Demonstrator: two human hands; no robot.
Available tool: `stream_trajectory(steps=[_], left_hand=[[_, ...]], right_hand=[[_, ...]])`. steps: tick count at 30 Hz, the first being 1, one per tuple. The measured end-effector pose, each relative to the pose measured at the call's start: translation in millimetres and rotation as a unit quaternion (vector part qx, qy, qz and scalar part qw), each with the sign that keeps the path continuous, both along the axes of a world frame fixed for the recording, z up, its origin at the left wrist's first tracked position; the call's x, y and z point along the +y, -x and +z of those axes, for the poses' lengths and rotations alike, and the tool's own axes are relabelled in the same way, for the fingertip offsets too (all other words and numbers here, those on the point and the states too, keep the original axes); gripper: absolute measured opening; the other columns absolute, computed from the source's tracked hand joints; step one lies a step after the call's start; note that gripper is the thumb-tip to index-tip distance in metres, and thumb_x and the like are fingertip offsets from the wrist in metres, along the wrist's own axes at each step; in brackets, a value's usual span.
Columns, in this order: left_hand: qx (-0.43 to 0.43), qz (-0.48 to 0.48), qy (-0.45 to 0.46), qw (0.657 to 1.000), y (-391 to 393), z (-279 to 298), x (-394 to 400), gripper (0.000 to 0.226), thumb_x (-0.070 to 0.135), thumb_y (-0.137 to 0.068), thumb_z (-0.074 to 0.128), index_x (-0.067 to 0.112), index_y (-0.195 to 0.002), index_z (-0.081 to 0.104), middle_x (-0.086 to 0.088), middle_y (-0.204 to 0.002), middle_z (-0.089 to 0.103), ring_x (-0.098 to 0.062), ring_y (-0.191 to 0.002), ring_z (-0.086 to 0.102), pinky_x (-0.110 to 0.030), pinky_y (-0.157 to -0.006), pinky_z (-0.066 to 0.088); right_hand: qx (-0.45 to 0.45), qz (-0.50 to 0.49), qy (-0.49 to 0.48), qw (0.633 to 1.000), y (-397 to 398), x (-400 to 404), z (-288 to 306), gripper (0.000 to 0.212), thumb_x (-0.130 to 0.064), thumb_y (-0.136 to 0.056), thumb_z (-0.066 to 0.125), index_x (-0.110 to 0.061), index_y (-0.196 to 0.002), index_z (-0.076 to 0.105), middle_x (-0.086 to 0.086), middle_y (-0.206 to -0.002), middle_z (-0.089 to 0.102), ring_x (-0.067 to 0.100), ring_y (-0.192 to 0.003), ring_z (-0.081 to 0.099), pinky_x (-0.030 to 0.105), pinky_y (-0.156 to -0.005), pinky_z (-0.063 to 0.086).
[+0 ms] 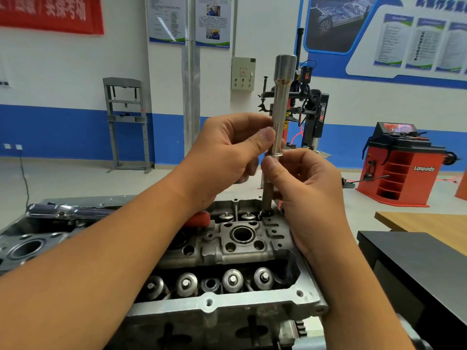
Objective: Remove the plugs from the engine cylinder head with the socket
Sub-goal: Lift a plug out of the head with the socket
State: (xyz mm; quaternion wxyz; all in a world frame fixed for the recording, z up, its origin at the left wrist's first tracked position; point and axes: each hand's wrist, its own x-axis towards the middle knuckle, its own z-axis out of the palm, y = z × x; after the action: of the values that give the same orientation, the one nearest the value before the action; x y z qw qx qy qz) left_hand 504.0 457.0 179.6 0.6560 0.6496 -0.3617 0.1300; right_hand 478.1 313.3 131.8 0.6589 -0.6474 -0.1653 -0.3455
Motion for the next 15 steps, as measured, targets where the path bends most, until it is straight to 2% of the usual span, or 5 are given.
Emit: stream_trajectory(steps=[3,6,10,12,15], left_hand=[[-0.005,0.01,-0.018,1.0,0.7,0.4,-1.1,0.025,0.002,-0.103,0.06,0.006,-0.126,0.068,-0.01,-0.101,0.08,-0.024,-0.057,0.049,-0.024,-0.044,0.038],[-0.014,0.036,-0.006,0.999,-1.2,0.9,0.0,0.022,0.0,-0.098,0.065,0.004,-0.119,0.07,-0.013,-0.095,0.079,-0.011,-0.05,0.054,-0.02,-0.044,0.039],[-0.027,0.045,0.01,0.999,-1.6,0.3,-0.2,0.017,0.014,-0.083,0.08,0.015,-0.099,0.073,-0.002,-0.084,0.079,-0.006,-0.052,0.058,-0.02,-0.043,0.043],[-0.022,0.037,0.018,0.999,-1.6,0.2,-0.1,0.02,0.024,-0.08,0.078,0.016,-0.098,0.073,-0.004,-0.081,0.078,-0.006,-0.048,0.055,-0.02,-0.042,0.042],[-0.014,0.006,0.009,1.0,-1.6,0.3,0.1,0.015,0.016,-0.099,0.065,0.011,-0.112,0.072,-0.012,-0.095,0.079,-0.012,-0.046,0.049,-0.021,-0.043,0.041]], right_hand=[[0.004,0.031,0.003,0.999,-0.3,2.5,0.4,0.007,-0.02,-0.096,0.072,-0.018,-0.091,0.075,-0.002,-0.078,0.077,0.012,-0.071,0.072,0.028,-0.064,0.056],[0.019,0.044,-0.006,0.999,0.6,3.8,2.0,0.012,-0.032,-0.086,0.072,-0.022,-0.091,0.075,-0.003,-0.079,0.076,0.015,-0.073,0.071,0.035,-0.066,0.055],[0.005,0.004,-0.006,1.0,1.9,0.0,0.4,0.016,-0.034,-0.083,0.084,-0.024,-0.087,0.072,0.0,-0.079,0.077,0.016,-0.071,0.073,0.038,-0.067,0.061],[0.002,0.003,-0.017,1.0,1.7,-1.3,-0.6,0.016,-0.033,-0.083,0.084,-0.024,-0.084,0.072,0.002,-0.079,0.076,0.016,-0.07,0.073,0.035,-0.066,0.061],[0.007,0.015,-0.01,1.0,-0.1,-0.6,-0.3,0.007,-0.026,-0.089,0.079,-0.021,-0.09,0.074,0.003,-0.082,0.078,0.017,-0.074,0.074,0.032,-0.068,0.06]])
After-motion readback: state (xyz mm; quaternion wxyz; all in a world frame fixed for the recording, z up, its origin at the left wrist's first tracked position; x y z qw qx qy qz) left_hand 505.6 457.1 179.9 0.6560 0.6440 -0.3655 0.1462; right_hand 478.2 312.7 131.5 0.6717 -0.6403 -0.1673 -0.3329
